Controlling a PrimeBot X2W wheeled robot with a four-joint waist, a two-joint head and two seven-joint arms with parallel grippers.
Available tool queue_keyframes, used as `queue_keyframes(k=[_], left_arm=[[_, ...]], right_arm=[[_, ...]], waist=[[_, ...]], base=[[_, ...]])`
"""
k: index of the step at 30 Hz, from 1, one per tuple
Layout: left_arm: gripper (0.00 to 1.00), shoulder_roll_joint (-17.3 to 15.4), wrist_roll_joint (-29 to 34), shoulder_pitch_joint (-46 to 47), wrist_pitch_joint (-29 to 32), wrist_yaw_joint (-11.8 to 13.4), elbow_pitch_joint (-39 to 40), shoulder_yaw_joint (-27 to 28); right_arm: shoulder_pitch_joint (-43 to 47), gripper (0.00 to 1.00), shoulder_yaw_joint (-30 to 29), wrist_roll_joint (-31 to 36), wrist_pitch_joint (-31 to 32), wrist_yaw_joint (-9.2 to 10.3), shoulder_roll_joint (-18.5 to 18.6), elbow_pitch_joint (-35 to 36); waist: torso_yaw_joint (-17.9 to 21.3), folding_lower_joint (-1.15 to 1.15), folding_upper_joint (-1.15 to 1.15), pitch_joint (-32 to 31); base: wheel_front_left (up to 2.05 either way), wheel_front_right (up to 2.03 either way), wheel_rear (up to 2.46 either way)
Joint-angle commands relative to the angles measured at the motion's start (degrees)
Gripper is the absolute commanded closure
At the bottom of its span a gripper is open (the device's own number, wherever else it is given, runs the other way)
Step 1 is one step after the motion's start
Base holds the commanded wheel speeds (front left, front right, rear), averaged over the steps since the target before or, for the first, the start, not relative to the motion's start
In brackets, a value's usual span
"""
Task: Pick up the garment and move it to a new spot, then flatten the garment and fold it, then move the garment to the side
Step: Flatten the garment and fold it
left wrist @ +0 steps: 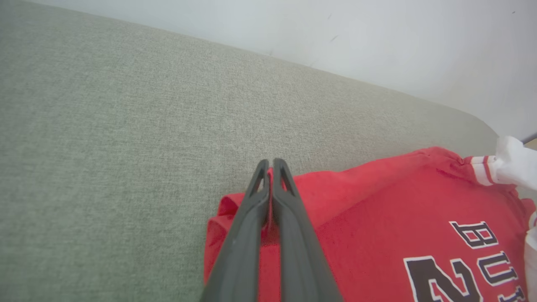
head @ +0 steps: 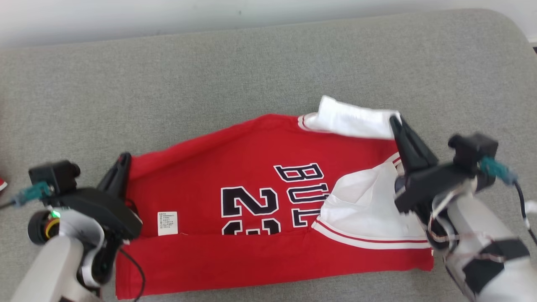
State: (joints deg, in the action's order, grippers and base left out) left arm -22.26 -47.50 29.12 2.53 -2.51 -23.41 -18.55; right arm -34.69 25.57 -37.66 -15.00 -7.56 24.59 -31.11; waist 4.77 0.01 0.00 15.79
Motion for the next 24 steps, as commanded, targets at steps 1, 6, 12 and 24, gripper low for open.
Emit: queue_keyframes(k=[1, 6, 12, 24], left_arm=[[1.00, 0.1, 0.0, -1.4, -0.5, 0.2, 0.5, 0.0], [1.00, 0.7, 0.2, -5.2, -2.7, 1.0, 2.8, -0.1], [1.00, 1.7, -0.2, -8.6, -4.9, 1.9, 5.1, 0.0], [1.00, 2.6, -0.4, -11.5, -9.5, 1.7, 5.1, 0.8]], right_arm=[[1.7, 1.00, -0.6, 0.6, -0.2, 0.15, -0.2, 0.9], [9.6, 1.00, -5.5, 1.5, -0.2, 0.15, -0.6, 6.8], [18.7, 1.00, -10.8, 2.3, 0.7, 0.15, -1.8, 14.4], [33.7, 1.00, -21.1, 3.3, 4.2, 0.15, -5.5, 27.7]], waist=[[-0.1, -0.01, 0.00, -0.3], [-0.9, -0.01, 0.00, -1.2], [-1.8, -0.01, 0.00, -1.8], [-2.7, -0.01, 0.00, -3.2]], base=[[0.00, 0.00, 0.00], [0.00, 0.00, 0.00], [0.00, 0.00, 0.00], [0.00, 0.00, 0.00]])
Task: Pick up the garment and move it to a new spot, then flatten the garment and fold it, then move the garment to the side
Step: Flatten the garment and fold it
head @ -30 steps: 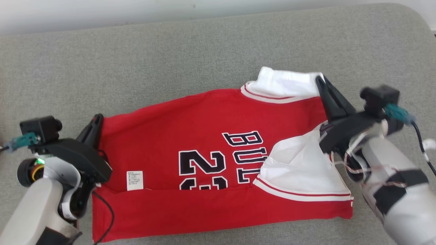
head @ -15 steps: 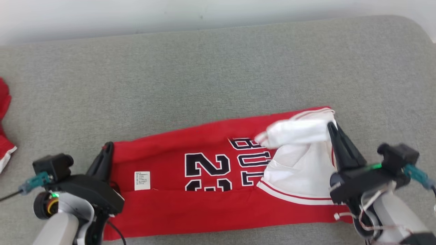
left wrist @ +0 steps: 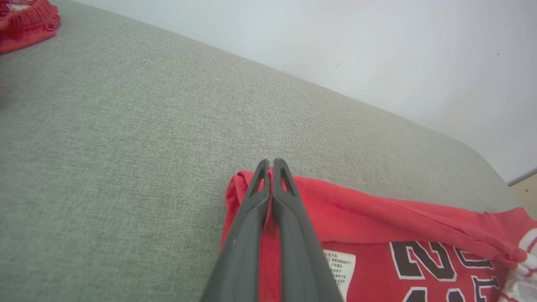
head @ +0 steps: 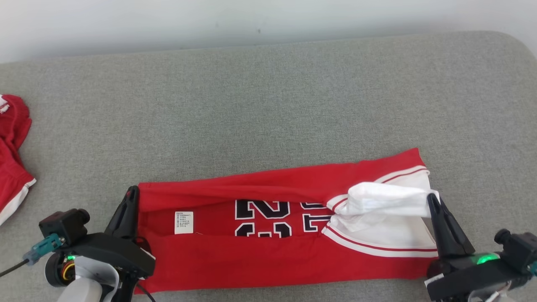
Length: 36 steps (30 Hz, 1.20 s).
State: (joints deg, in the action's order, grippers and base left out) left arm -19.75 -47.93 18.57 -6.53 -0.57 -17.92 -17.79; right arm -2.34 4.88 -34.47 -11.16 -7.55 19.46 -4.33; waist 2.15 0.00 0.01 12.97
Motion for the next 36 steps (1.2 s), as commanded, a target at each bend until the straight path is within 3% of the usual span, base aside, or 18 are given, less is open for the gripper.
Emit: queue_keyframes(k=[1, 14, 15, 16, 17, 18, 24, 30, 36], left_arm=[[1.00, 0.2, 0.1, -1.0, -0.7, -0.4, -0.6, 0.0], [1.00, 1.2, 0.6, -3.5, -3.1, -0.7, -3.1, -1.1], [0.81, 1.3, 0.7, -3.8, -3.2, -0.6, -3.3, -1.2], [0.52, 1.3, 1.1, -3.9, -3.7, -0.4, -3.5, -1.3], [0.13, 1.3, 1.5, -4.1, -4.1, -0.1, -3.6, -1.5], [0.00, 1.4, 1.7, -4.3, -4.4, 0.0, -3.6, -1.7], [0.00, 1.9, 4.2, -5.5, -7.3, 1.0, -2.8, -1.3], [0.00, 2.3, 7.8, -7.5, -8.7, 1.9, -1.0, 2.7], [0.00, 3.9, 20.1, -11.4, -8.7, 2.7, 5.1, 9.6]], right_arm=[[2.3, 1.00, -0.9, 0.0, 0.5, 0.14, -0.8, 1.9], [7.7, 0.98, -1.8, 2.0, 3.5, 0.14, -2.8, 3.1], [7.8, 0.86, -1.9, 2.1, 3.6, 0.14, -2.9, 2.8], [7.9, 0.65, -2.1, 2.4, 3.7, 0.14, -2.8, 2.5], [8.0, 0.51, -2.4, 2.7, 3.4, 0.14, -2.6, 2.2], [8.1, 0.00, -2.6, 2.8, 3.2, 0.14, -2.6, 1.9], [7.4, 0.00, -3.3, 3.2, 2.4, 0.14, -2.7, 1.9], [6.3, 0.00, -4.5, 4.6, 2.9, 0.14, -2.3, 1.3], [3.3, 0.00, -6.6, 8.7, 6.4, 0.14, -2.5, -2.5]], waist=[[-0.2, 0.00, -0.01, -0.5], [-0.5, 0.00, -0.01, -2.1], [-0.6, 0.00, -0.01, -2.3], [-0.7, 0.00, -0.01, -2.5], [-0.8, 0.00, -0.01, -2.8], [-0.9, 0.00, -0.01, -3.0], [-1.5, 0.00, -0.01, -4.5], [-2.1, 0.00, -0.01, -6.2], [-3.4, 0.00, -0.01, -7.4]], base=[[0.00, 0.00, 0.00], [0.00, 0.00, 0.00], [0.00, 0.00, 0.00], [0.00, 0.00, 0.00], [0.00, 0.00, 0.00], [0.00, 0.00, 0.00], [0.00, 0.00, 0.00], [0.00, 0.00, 0.00], [0.00, 0.00, 0.00]])
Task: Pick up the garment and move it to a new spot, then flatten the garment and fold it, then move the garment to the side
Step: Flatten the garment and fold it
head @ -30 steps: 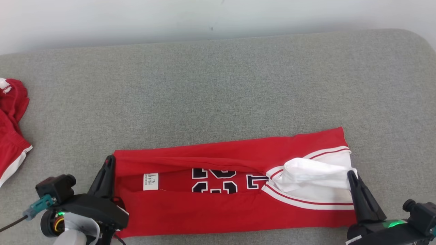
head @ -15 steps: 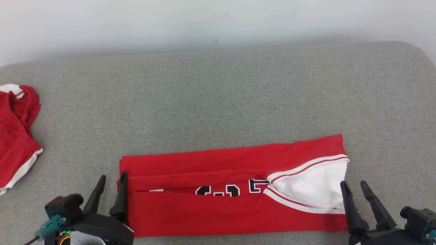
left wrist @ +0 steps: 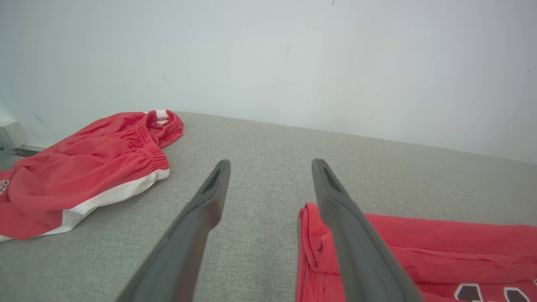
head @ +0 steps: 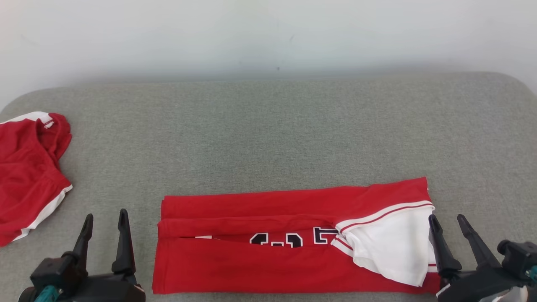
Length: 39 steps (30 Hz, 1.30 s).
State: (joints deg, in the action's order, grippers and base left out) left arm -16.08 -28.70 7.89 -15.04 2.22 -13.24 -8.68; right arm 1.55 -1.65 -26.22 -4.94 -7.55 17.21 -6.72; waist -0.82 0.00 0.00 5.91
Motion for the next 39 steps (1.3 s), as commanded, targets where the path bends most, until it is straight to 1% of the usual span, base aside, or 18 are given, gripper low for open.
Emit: queue_keyframes(k=[1, 3, 5, 11, 15, 16, 22, 27, 28, 29, 30, 31, 35, 39], left_arm=[[0.00, 0.8, 2.1, -1.3, -0.2, 0.0, 1.2, 1.2], [0.00, 2.3, 4.3, -3.0, -0.2, 0.1, 2.5, 2.5], [0.00, 2.5, 6.8, -3.8, -0.2, -0.6, 3.1, 4.3], [0.00, 5.3, 12.1, -6.2, -0.2, -2.7, 3.8, 7.4], [0.00, 7.6, 14.2, -7.6, -0.2, -3.9, 3.9, 9.2], [0.00, 7.6, 14.2, -7.6, -0.2, -3.9, 3.9, 9.2], [0.00, 9.5, 16.6, -7.0, -0.2, -6.3, 2.8, 11.2], [0.00, 10.5, 18.1, -6.6, -0.2, -7.4, 2.3, 12.3], [0.00, 10.7, 18.4, -6.7, -0.2, -7.6, 2.3, 12.6], [0.00, 10.9, 18.8, -6.9, -0.2, -7.7, 2.5, 12.7], [0.00, 11.1, 19.0, -7.2, -0.2, -7.6, 2.7, 12.9], [0.00, 11.3, 19.3, -7.4, -0.2, -7.7, 2.8, 13.1], [0.00, 11.8, 20.0, -8.0, -0.2, -8.1, 2.9, 13.9], [0.00, 12.2, 20.7, -8.0, -0.2, -8.2, 2.8, 14.3]], right_arm=[[-1.1, 0.00, -0.5, 1.0, 0.5, 0.14, -0.4, -0.7], [-1.5, 0.00, -1.2, 2.1, 1.8, 0.14, -1.0, -2.0], [-2.3, 0.00, -1.8, 3.1, 2.8, 0.14, -1.4, -3.2], [-4.7, 0.00, -2.8, 5.2, 5.2, 0.14, -2.0, -7.9], [-7.2, 0.00, -2.6, 6.3, 5.9, 0.14, -1.6, -12.9], [-7.2, 0.00, -2.6, 6.3, 5.9, 0.14, -1.6, -12.9], [-11.0, 0.00, -1.2, 6.7, 6.6, 0.14, -1.2, -21.7], [-12.7, 0.00, 0.1, 5.9, 6.9, 0.15, -0.8, -28.0], [-12.7, 0.19, 0.5, 5.4, 7.1, 0.14, -0.9, -28.8], [-12.8, 0.64, 1.0, 4.8, 7.1, 0.14, -1.0, -29.4], [-12.9, 0.88, 1.6, 4.3, 7.0, 0.14, -1.1, -29.8], [-12.9, 1.00, 2.2, 3.8, 7.2, 0.14, -1.2, -30.2], [-13.5, 1.00, 3.6, 1.8, 7.4, 0.15, -0.8, -31.2], [-14.4, 1.00, 2.8, 0.4, 5.5, 0.19, 1.7, -31.8]], waist=[[-0.7, 0.00, 0.00, -0.5], [-1.2, 0.00, 0.00, -0.8], [-1.6, 0.00, 0.00, -0.8], [-2.3, 0.00, 0.00, -0.9], [-2.6, 0.00, 0.00, -0.8], [-2.6, 0.00, 0.00, -0.8], [-3.6, 0.00, 0.00, -0.3], [-4.5, 0.00, 0.00, -0.3], [-4.6, 0.00, 0.00, -0.3], [-4.7, 0.00, 0.00, -0.4], [-4.7, 0.00, 0.00, -0.4], [-4.6, 0.00, 0.00, -0.5], [-4.1, 0.00, 0.00, -0.8], [-3.5, 0.00, 0.00, -1.2]], base=[[0.00, 0.00, 0.00], [0.00, 0.00, 0.00], [0.00, 0.00, 0.00], [0.00, 0.00, 0.00], [0.00, 0.00, 0.00], [0.00, 0.00, 0.00], [0.00, 0.00, 0.00], [0.00, 0.00, 0.00], [0.00, 0.00, 0.00], [0.00, 0.00, 0.00], [0.00, 0.00, 0.00], [0.00, 0.00, 0.00], [0.00, 0.00, 0.00], [0.00, 0.00, 0.00]])
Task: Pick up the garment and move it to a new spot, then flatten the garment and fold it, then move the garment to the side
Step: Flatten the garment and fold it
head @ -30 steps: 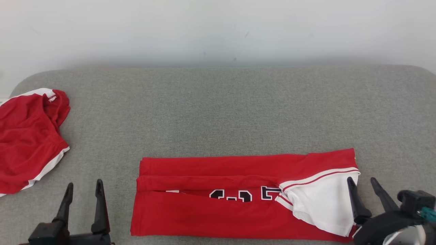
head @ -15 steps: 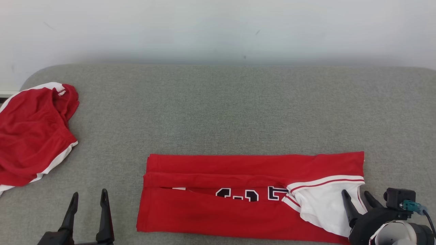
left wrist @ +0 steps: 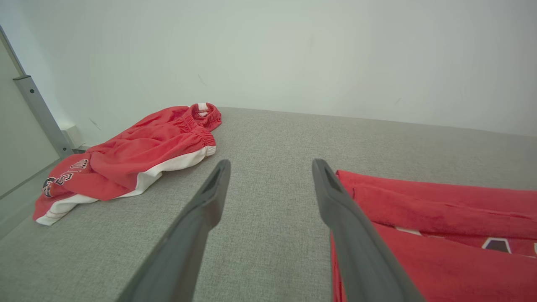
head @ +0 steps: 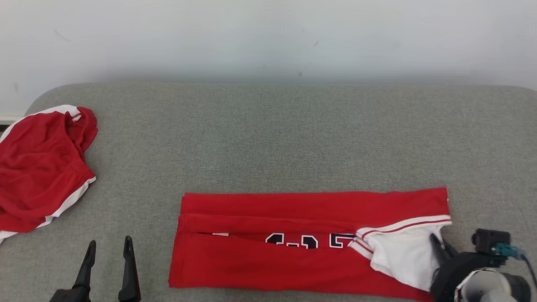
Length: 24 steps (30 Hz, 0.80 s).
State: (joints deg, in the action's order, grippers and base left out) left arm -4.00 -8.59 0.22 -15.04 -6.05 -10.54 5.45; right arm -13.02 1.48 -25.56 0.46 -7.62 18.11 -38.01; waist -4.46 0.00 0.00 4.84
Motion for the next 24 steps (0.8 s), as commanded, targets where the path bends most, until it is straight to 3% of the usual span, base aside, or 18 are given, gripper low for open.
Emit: queue_keyframes(k=[1, 10, 24], left_arm=[[0.00, 0.2, 0.7, -0.4, -0.2, -0.1, 0.0, 0.3], [0.00, 0.8, 0.9, -1.6, -0.2, -0.3, 0.1, 1.0], [0.00, 1.1, 0.5, -1.8, -0.2, -0.5, -0.3, 1.7]], right_arm=[[0.0, 1.00, -0.9, -0.4, -0.4, 0.26, 1.4, -0.8], [0.1, 1.00, -5.4, -0.2, -2.9, 0.22, 6.6, -1.1], [4.7, 1.00, 1.1, -0.4, 2.2, 0.20, 0.0, 23.3]], waist=[[0.3, 0.00, 0.00, -0.3], [1.8, 0.00, 0.00, -1.7], [4.6, 0.00, 0.00, -2.4]], base=[[0.00, 0.00, 0.00], [0.00, 0.00, 0.00], [0.00, 0.00, 0.00]])
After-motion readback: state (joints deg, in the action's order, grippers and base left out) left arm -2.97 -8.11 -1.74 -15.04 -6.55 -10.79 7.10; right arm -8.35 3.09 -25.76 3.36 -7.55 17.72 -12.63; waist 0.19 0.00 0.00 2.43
